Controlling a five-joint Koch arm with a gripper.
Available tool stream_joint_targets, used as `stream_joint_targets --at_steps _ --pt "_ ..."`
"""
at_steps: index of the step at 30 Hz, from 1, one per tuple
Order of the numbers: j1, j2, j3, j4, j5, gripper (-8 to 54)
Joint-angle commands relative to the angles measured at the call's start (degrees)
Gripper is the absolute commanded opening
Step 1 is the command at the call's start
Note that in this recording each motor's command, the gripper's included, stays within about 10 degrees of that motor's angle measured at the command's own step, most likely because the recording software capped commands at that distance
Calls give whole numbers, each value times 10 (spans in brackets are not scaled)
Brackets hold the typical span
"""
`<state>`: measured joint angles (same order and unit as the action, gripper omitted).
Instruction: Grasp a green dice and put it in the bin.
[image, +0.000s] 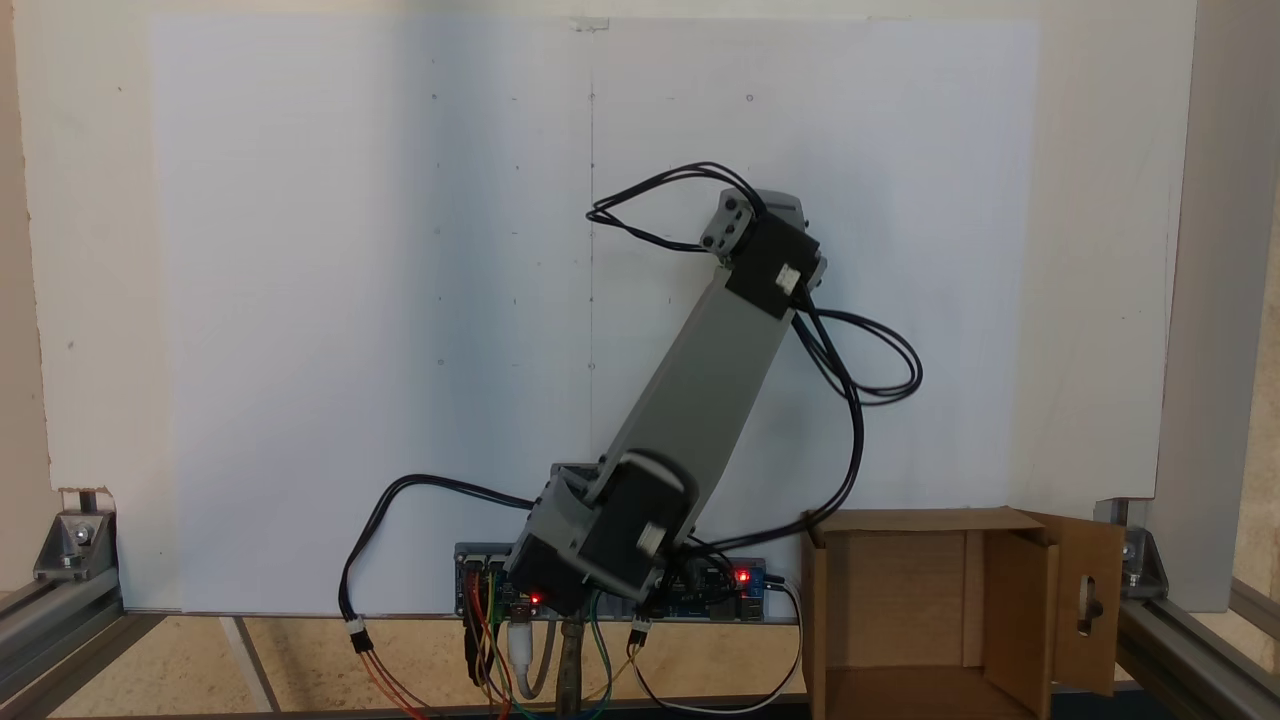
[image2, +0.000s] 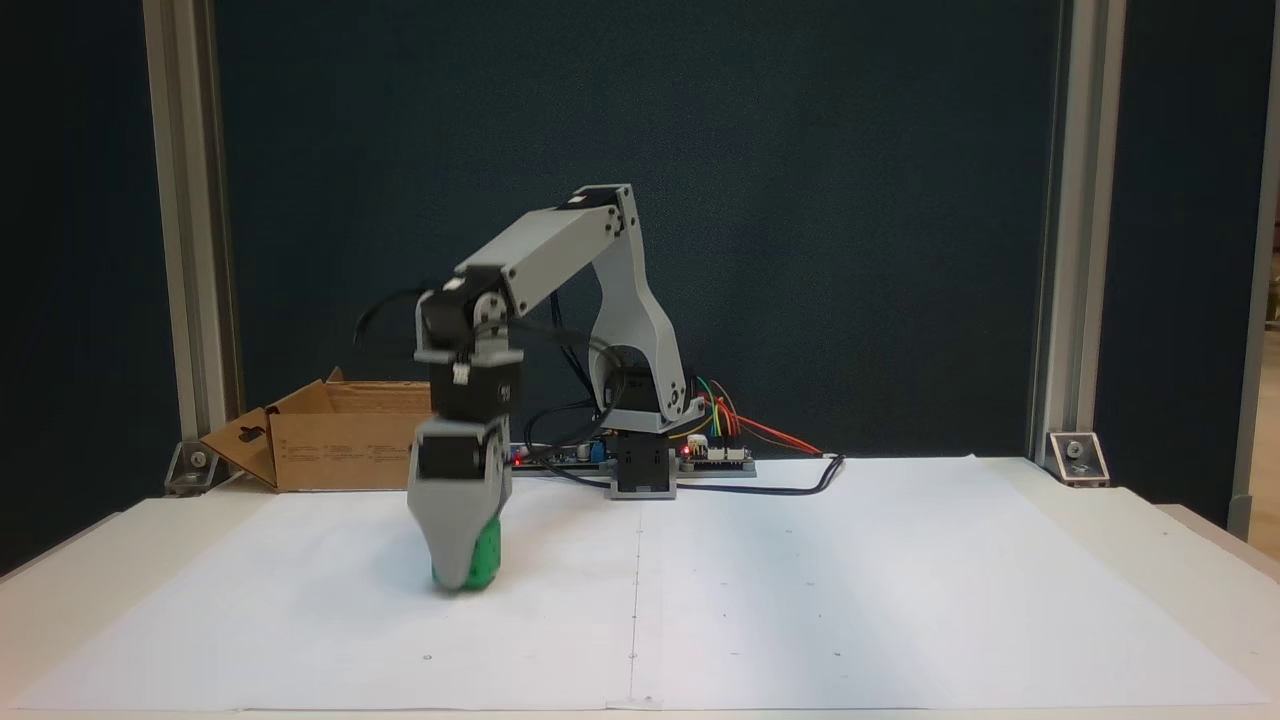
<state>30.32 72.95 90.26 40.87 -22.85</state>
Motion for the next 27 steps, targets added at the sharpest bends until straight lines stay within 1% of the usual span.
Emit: stream_joint_targets --at_steps 1,5,8,14,21,27 --pt "0 72 -10 68 96 119" --pt "7 134 -18 130 157 119" --pt "28 179 -54 201 185 119" --pt "127 258 -87 222 206 119" --pt "327 265 -212 224 203 119" --pt "498 229 -277 222 178 119"
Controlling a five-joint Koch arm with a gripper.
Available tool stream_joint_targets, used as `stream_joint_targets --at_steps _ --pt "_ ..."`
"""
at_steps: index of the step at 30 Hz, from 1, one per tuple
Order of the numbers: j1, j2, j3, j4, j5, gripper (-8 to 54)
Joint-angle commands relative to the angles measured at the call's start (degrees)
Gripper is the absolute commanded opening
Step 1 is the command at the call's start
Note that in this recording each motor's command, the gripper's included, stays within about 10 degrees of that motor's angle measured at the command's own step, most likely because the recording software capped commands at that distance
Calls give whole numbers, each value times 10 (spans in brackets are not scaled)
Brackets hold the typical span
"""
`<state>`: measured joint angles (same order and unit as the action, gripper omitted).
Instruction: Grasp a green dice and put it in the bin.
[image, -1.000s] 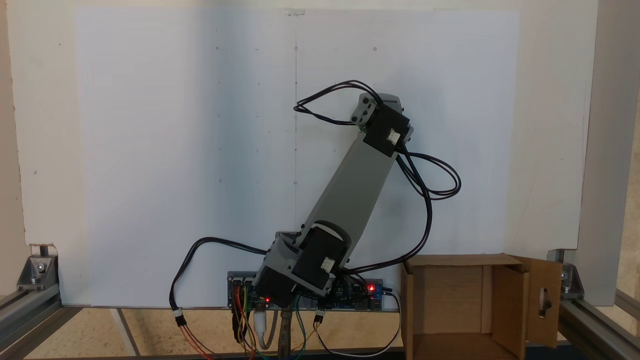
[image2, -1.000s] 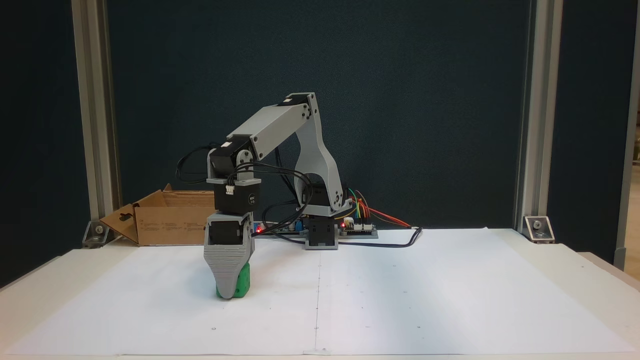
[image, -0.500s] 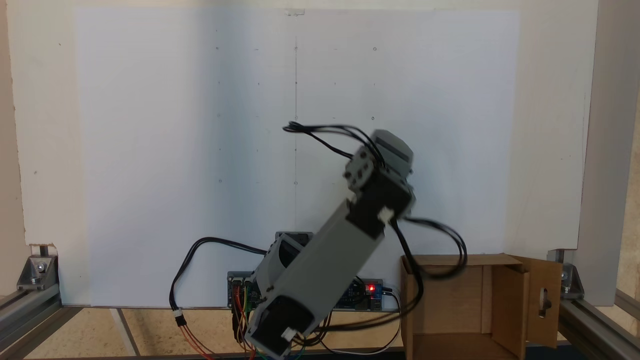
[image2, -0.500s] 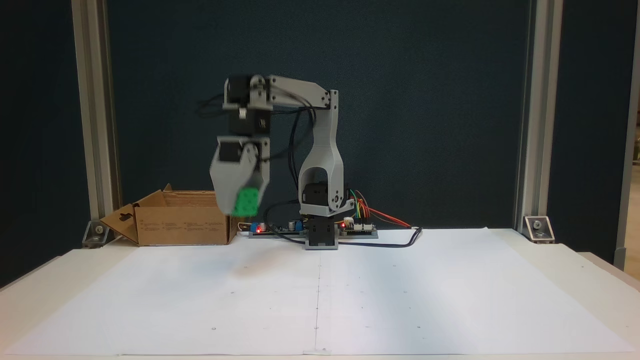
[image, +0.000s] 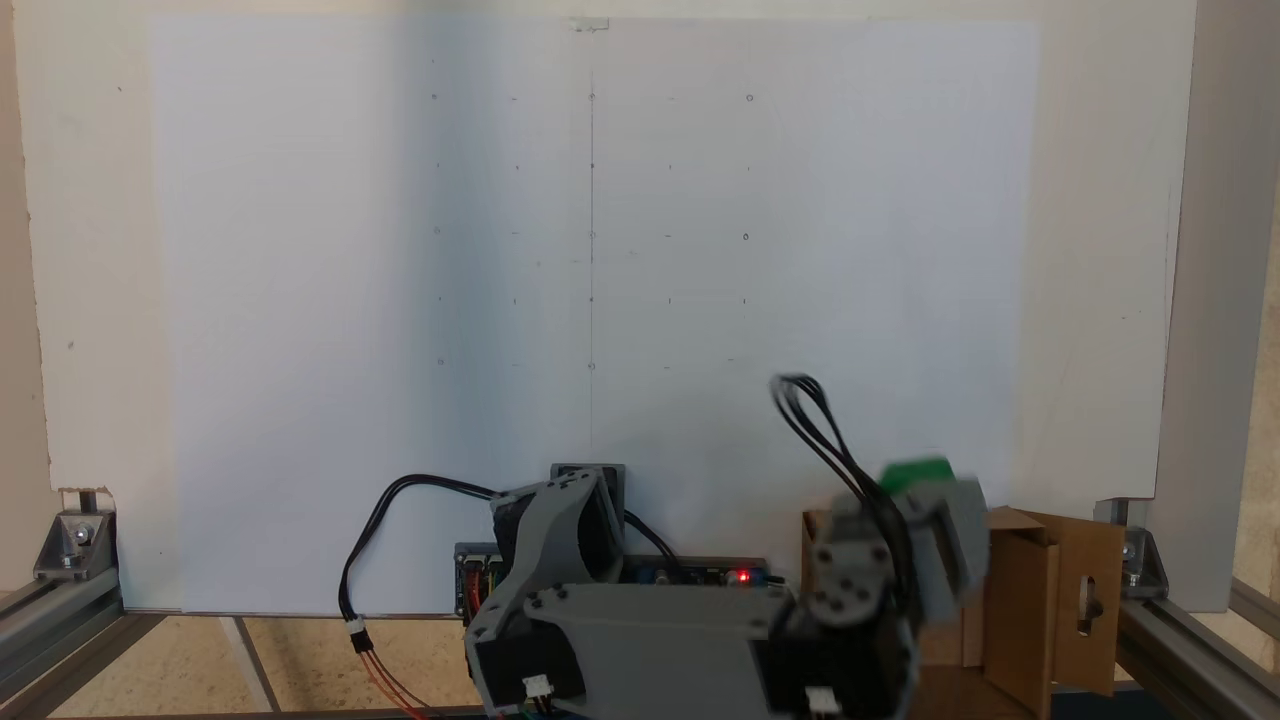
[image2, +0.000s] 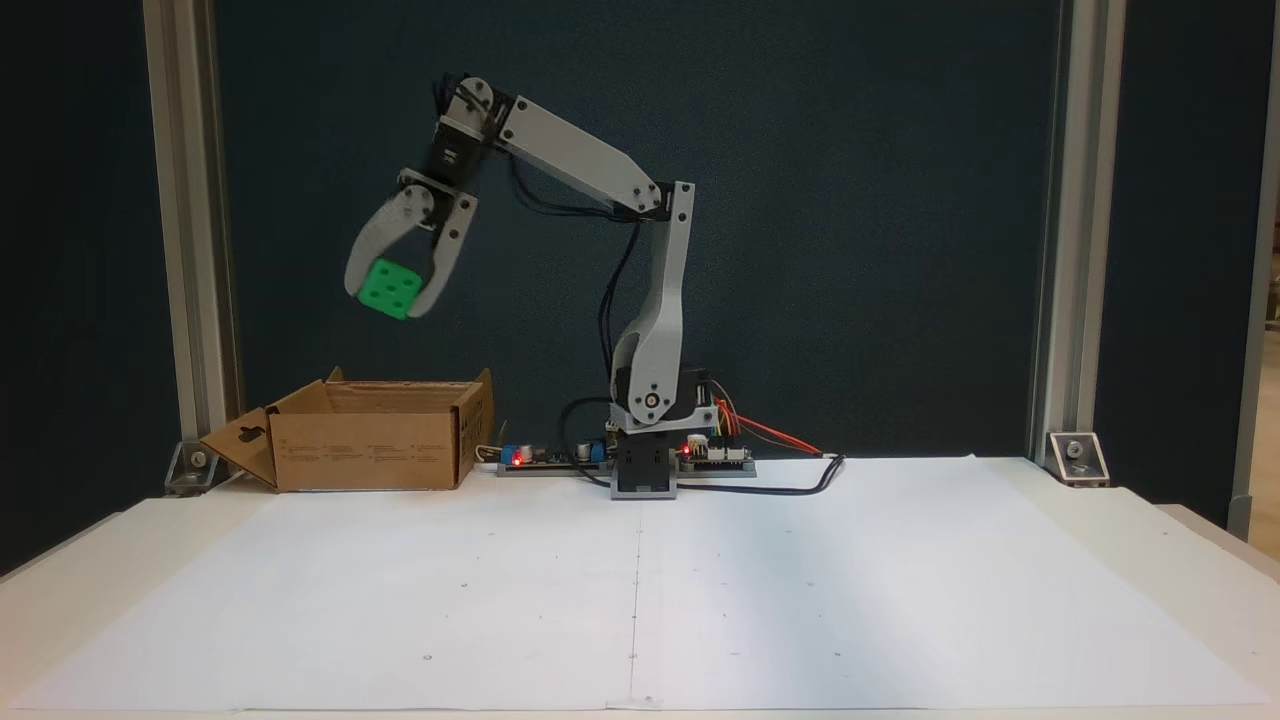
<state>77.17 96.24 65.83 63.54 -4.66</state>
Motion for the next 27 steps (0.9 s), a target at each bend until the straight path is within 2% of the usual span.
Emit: stream_joint_targets --at_steps 1,14,18,26,27 --pt "53 -15 -38 -6 -7 119" --pt "252 -178 -38 -83 -142 119" --pt "266 -239 -37 -83 -176 119" --pt "267 -278 -37 -96 -183 119" --pt "267 -279 -36 -94 -183 214"
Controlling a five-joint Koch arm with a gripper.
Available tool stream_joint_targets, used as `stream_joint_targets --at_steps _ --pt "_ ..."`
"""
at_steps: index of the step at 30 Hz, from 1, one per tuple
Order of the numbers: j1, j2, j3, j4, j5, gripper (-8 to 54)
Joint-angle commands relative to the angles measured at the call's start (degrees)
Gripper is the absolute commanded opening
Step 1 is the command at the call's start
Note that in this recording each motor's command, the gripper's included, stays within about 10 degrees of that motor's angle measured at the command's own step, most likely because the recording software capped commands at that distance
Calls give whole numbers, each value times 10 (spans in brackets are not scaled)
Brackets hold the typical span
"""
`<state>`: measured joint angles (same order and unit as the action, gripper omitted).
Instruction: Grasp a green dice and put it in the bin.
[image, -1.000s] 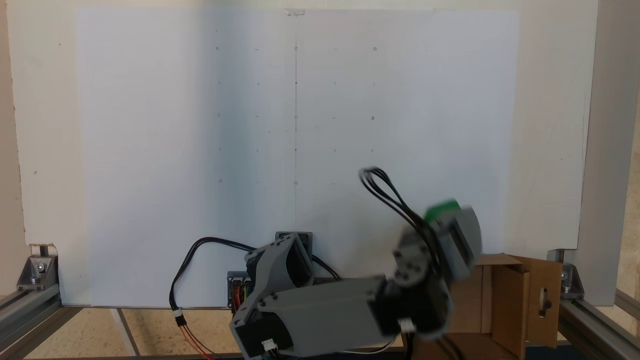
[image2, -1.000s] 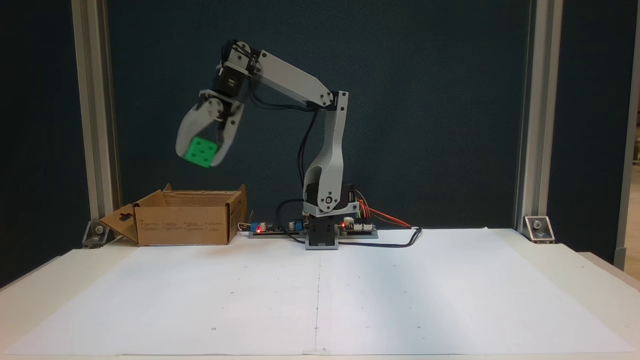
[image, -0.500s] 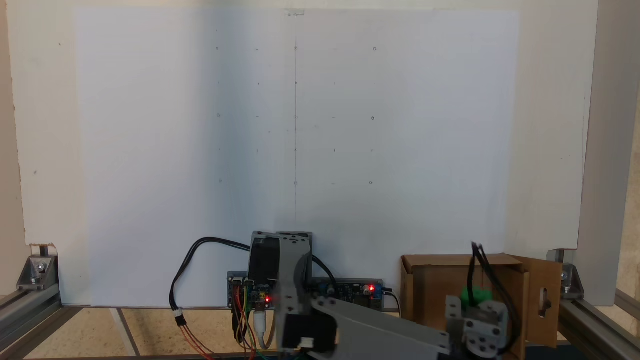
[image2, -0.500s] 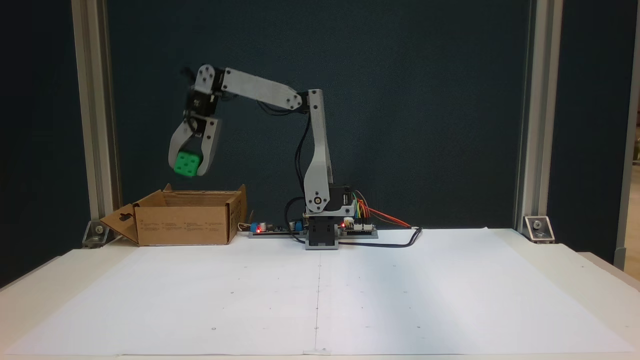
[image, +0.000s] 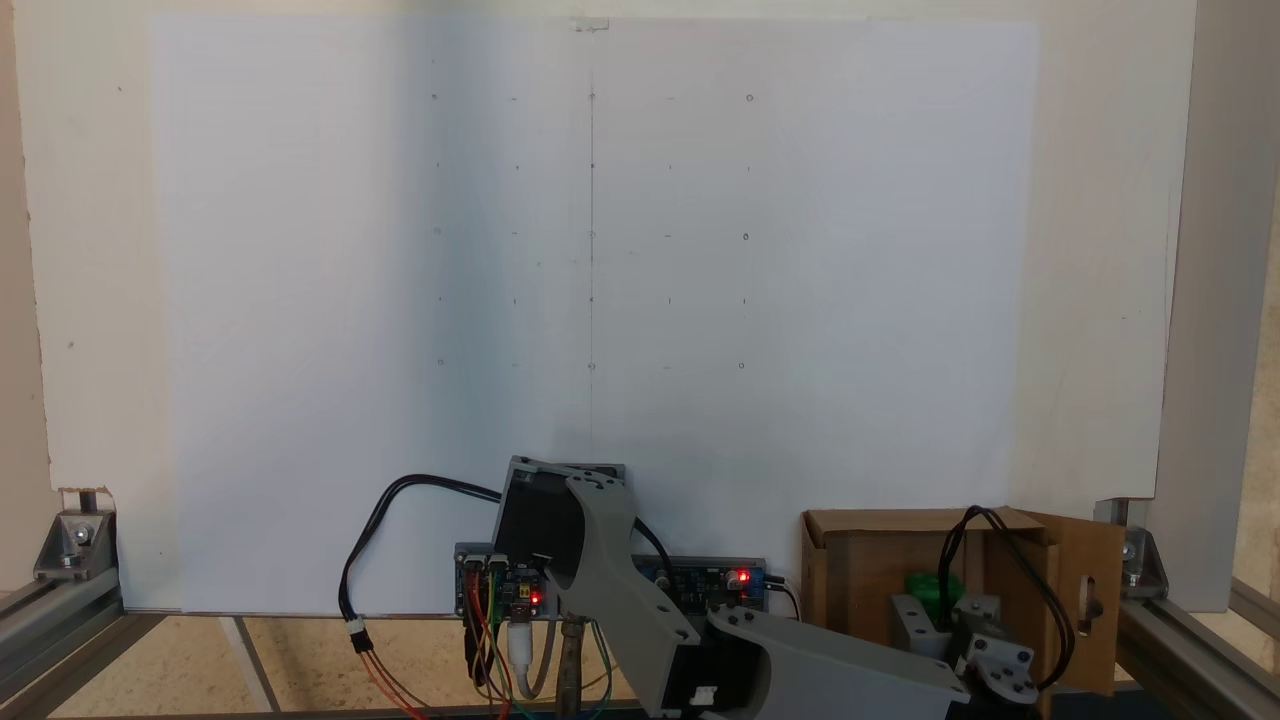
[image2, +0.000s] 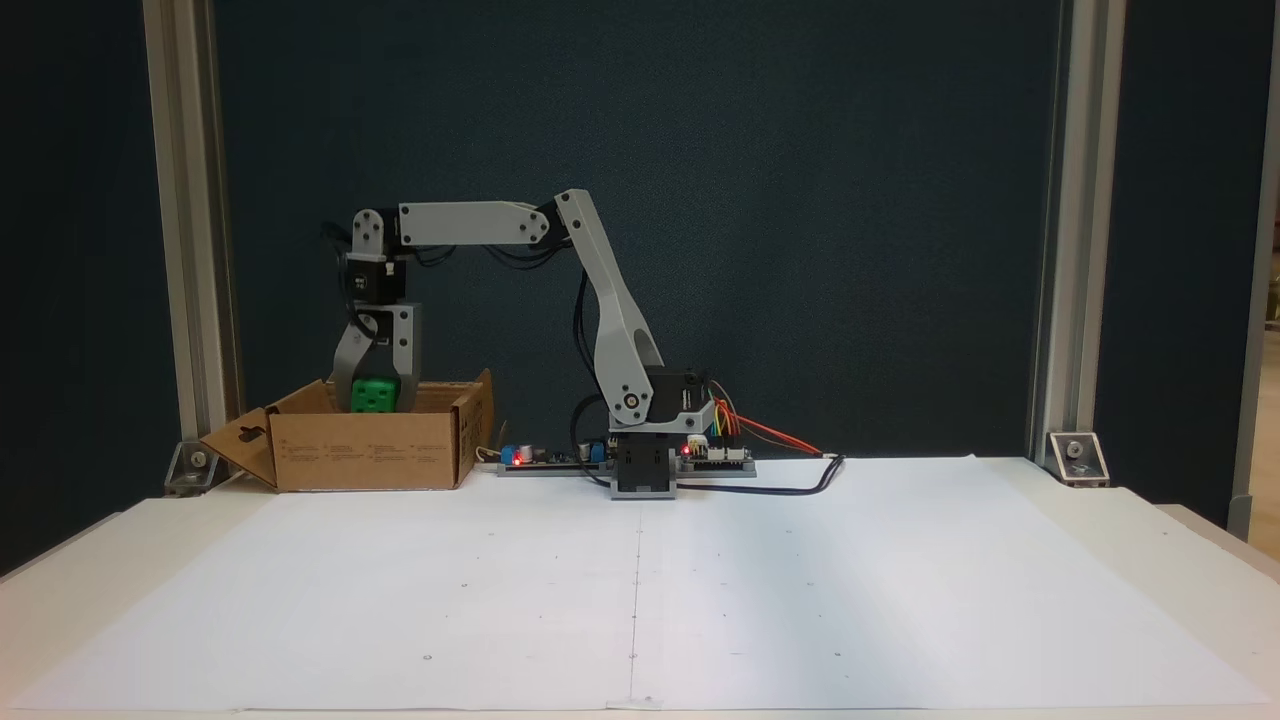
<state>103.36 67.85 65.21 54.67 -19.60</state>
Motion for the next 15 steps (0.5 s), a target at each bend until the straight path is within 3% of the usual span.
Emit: stream_joint_targets --at_steps 1,6,11,15 --pt "5 4 -30 -7 -33 321" --pt "5 4 -31 -51 -25 470" --pt "-25 53 -32 -107 57 442" --pt "-123 149 -32 -134 145 432"
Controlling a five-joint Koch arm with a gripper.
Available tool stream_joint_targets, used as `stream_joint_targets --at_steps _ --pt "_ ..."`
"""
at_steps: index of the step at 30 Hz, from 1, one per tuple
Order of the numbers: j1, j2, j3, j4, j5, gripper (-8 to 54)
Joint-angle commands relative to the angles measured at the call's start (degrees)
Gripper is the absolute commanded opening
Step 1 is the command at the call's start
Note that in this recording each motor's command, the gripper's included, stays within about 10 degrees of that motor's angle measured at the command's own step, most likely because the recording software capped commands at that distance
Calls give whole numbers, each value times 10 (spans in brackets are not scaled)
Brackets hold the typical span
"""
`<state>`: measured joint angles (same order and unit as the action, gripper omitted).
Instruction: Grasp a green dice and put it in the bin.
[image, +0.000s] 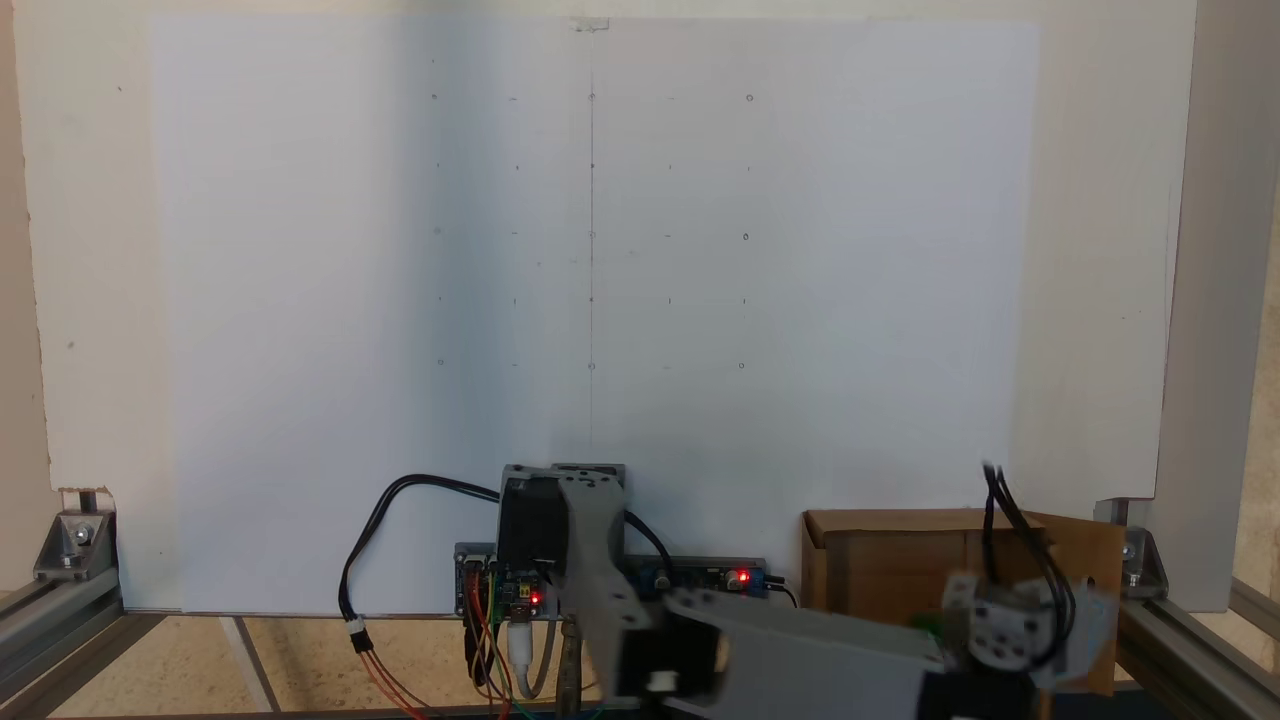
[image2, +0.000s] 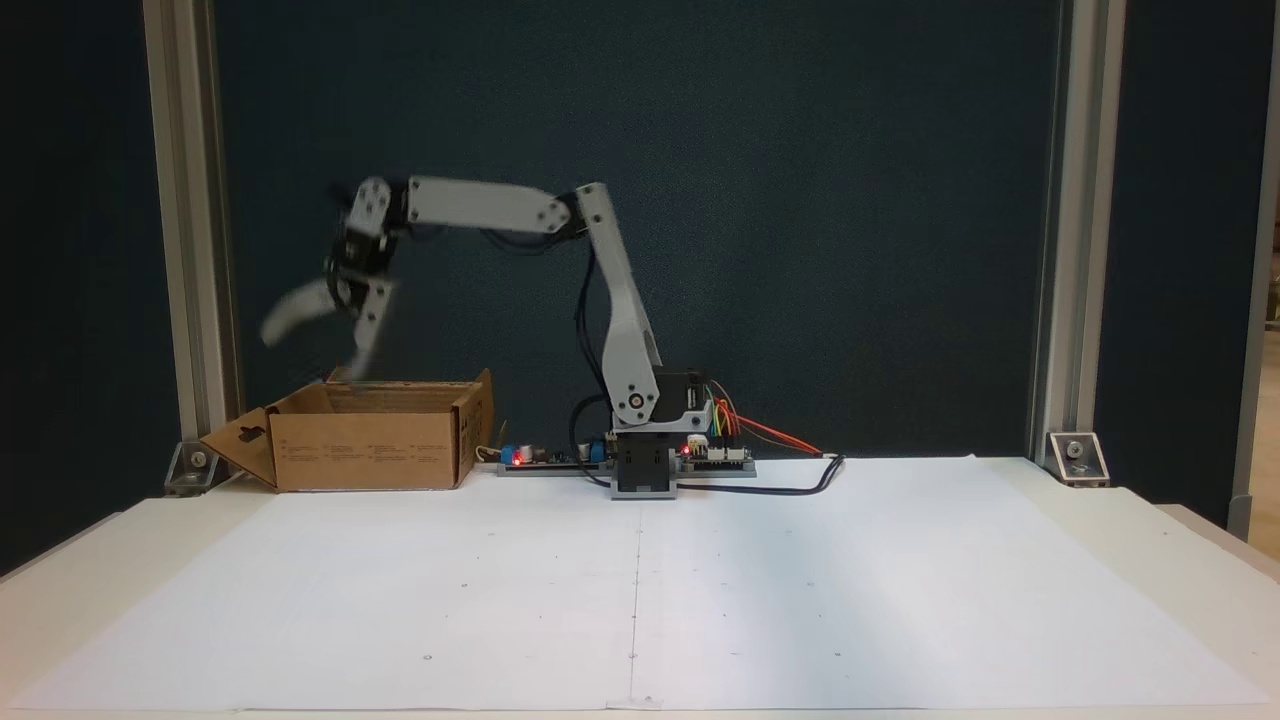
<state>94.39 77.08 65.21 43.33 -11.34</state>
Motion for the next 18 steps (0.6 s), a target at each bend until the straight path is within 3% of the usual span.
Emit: stream_joint_targets --at_steps 1,5,11,18 --pt "-60 82 -32 -22 79 432" --pt "-195 164 -32 -22 135 432" --pt "-442 241 -15 -18 139 437" --pt "-732 322 123 -22 139 438"
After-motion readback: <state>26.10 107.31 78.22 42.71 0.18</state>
